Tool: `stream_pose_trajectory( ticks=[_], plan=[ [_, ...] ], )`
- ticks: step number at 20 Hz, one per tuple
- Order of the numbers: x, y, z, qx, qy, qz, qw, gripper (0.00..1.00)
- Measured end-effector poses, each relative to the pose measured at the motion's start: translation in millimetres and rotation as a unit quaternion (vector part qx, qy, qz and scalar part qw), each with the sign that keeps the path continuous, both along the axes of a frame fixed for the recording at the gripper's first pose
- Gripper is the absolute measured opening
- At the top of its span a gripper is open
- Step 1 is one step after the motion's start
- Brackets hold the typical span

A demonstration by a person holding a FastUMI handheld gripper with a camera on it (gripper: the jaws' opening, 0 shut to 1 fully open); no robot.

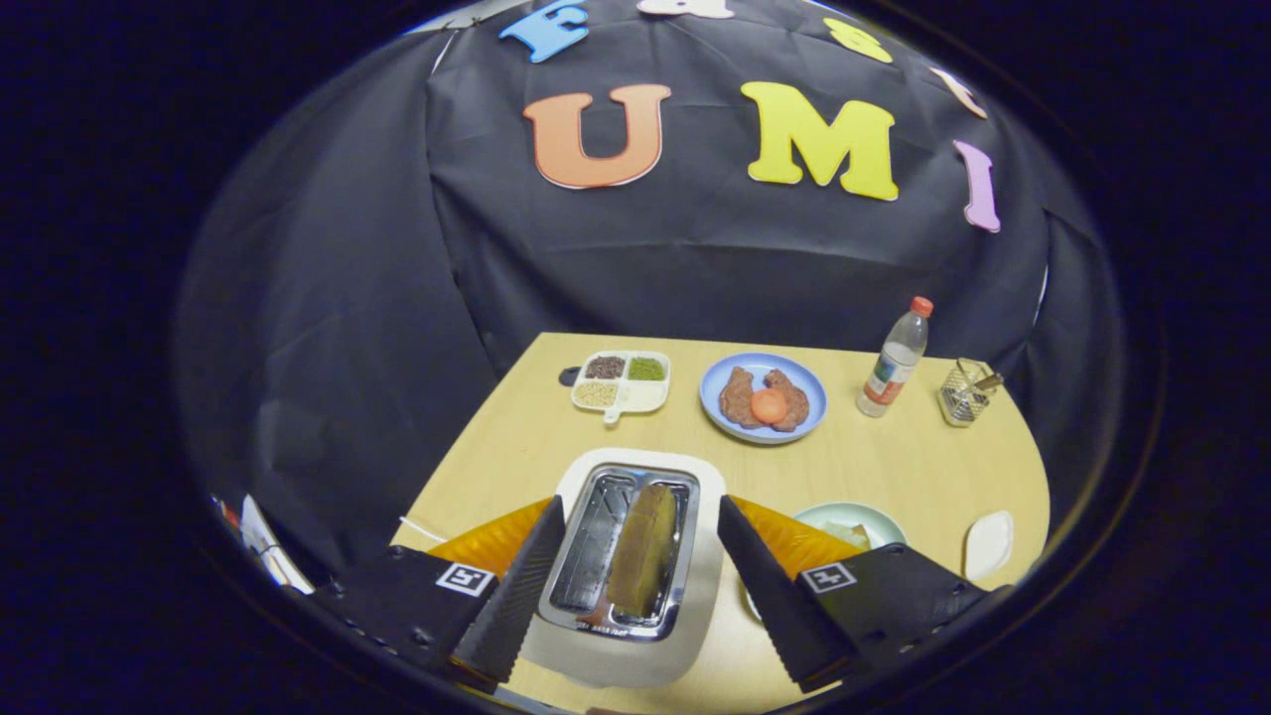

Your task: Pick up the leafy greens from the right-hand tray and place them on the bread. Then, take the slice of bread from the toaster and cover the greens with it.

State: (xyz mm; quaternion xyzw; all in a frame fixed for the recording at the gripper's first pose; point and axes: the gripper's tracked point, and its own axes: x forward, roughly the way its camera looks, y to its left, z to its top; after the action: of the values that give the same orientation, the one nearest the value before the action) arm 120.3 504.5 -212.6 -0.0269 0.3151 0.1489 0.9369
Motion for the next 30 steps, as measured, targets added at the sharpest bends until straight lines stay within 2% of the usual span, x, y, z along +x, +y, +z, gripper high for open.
stream_pose_trajectory(
  ticks=[1,4,5,8,13,14,15,19,26,30],
  plan=[
    [2,-1,-5,-0.009,0.005,-0.011,1.000,0.91],
    [6,0,-20,-0.024,0.025,-0.037,0.999,0.84],
    [5,-1,-23,-0.030,0.032,-0.046,0.998,0.77],
    [5,-9,-34,-0.058,0.050,-0.063,0.995,0.69],
    [9,-15,-39,-0.067,0.068,-0.073,0.993,0.23],
    [8,-13,-39,-0.069,0.071,-0.065,0.993,0.22],
    [4,-12,-39,-0.072,0.074,-0.058,0.993,0.18],
    [-4,-15,-21,-0.072,0.061,-0.051,0.994,0.18],
    [-17,-36,58,-0.002,0.047,-0.034,0.998,0.17],
    [-14,-66,78,0.020,0.049,-0.040,0.998,0.18]
  ],
)
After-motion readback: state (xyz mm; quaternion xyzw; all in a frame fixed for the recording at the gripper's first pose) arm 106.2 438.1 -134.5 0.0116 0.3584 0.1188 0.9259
